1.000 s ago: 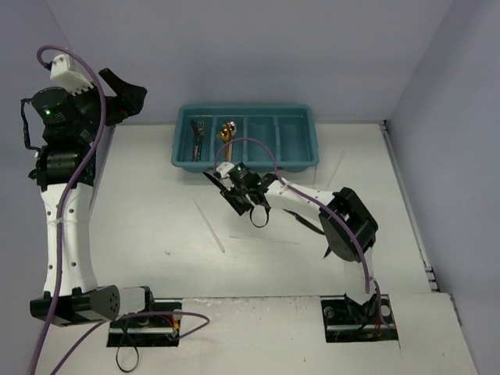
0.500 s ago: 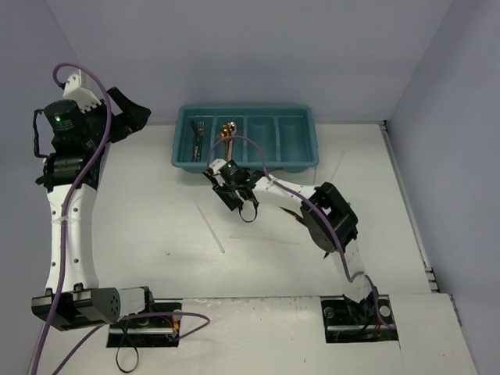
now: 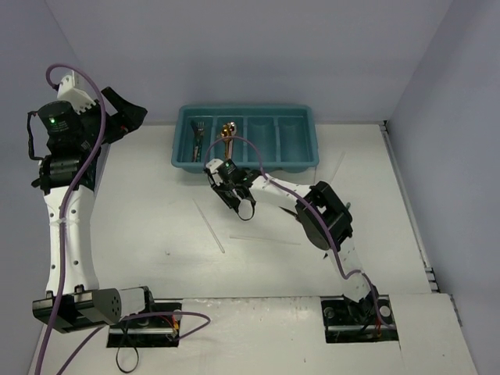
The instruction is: Sort the eating utensils into containers
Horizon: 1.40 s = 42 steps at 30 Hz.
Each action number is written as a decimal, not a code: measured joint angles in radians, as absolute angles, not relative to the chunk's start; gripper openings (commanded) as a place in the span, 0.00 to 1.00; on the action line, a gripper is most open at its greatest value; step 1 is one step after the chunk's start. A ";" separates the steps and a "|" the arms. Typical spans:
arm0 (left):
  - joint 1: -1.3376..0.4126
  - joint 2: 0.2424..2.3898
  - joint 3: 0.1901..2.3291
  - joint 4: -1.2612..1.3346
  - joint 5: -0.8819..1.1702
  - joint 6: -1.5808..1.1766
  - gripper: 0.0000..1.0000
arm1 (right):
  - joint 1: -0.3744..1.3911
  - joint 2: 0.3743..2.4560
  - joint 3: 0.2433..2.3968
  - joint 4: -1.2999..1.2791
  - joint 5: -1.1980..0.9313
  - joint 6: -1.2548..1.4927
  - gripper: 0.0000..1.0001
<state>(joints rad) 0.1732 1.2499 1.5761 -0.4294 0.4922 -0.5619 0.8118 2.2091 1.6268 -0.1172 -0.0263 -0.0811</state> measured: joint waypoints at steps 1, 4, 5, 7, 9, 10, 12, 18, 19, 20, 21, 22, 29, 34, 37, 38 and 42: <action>0.176 1.250 1.576 -0.429 0.495 -0.564 0.87 | 0.811 2.209 1.627 -0.117 -0.034 -0.081 0.22; 0.181 1.250 1.577 -0.431 0.500 -0.573 0.87 | 0.805 2.210 1.625 -0.115 -0.067 -0.083 0.12; 0.183 1.250 1.579 -0.433 0.501 -0.575 0.87 | 0.803 2.209 1.622 -0.112 -0.081 -0.084 0.10; 0.185 1.253 1.589 -0.446 0.501 -0.576 0.87 | 0.799 2.202 1.605 -0.095 -0.112 -0.089 0.05; 0.190 1.254 1.603 -0.461 0.501 -0.576 0.87 | 0.797 2.182 1.573 -0.079 -0.135 -0.095 0.04; 0.192 1.255 1.610 -0.467 0.501 -0.576 0.87 | 0.796 2.165 1.546 -0.077 -0.143 -0.097 0.03; 0.198 1.254 1.621 -0.476 0.502 -0.576 0.87 | 0.795 2.125 1.488 -0.075 -0.156 -0.097 0.03; 0.205 1.254 1.627 -0.485 0.502 -0.576 0.87 | 0.809 2.027 1.358 -0.117 -0.169 -0.080 0.19; 0.205 1.254 1.627 -0.488 0.503 -0.576 0.87 | 0.812 2.022 1.354 -0.127 -0.167 -0.080 0.22; 0.205 1.254 1.627 -0.490 0.504 -0.576 0.87 | 0.815 2.019 1.353 -0.138 -0.165 -0.080 0.25; 0.205 1.254 1.627 -0.492 0.506 -0.576 0.87 | 0.818 2.018 1.354 -0.147 -0.162 -0.080 0.26; 0.205 1.254 1.627 -0.495 0.508 -0.576 0.87 | 0.820 2.018 1.355 -0.159 -0.158 -0.082 0.27; 0.211 1.254 1.633 -0.506 0.519 -0.576 0.87 | 0.826 2.039 1.407 -0.257 -0.110 -0.102 0.36; 0.220 1.254 1.633 -0.518 0.525 -0.575 0.87 | 0.831 2.106 1.520 -0.353 -0.104 -0.133 0.35; 0.227 1.254 1.633 -0.521 0.529 -0.575 0.87 | 0.834 2.148 1.592 -0.406 -0.105 -0.163 0.35; 0.229 1.254 1.633 -0.521 0.532 -0.575 0.87 | 0.834 2.161 1.616 -0.422 -0.105 -0.172 0.35; 0.242 1.254 1.633 -0.521 0.542 -0.575 0.87 | 0.842 2.209 1.697 -0.486 -0.114 -0.213 0.34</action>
<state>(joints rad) 0.2423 1.2545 1.6325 -0.5207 0.5424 -0.5747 0.8421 2.2086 1.6970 -0.4856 -0.1141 -0.2129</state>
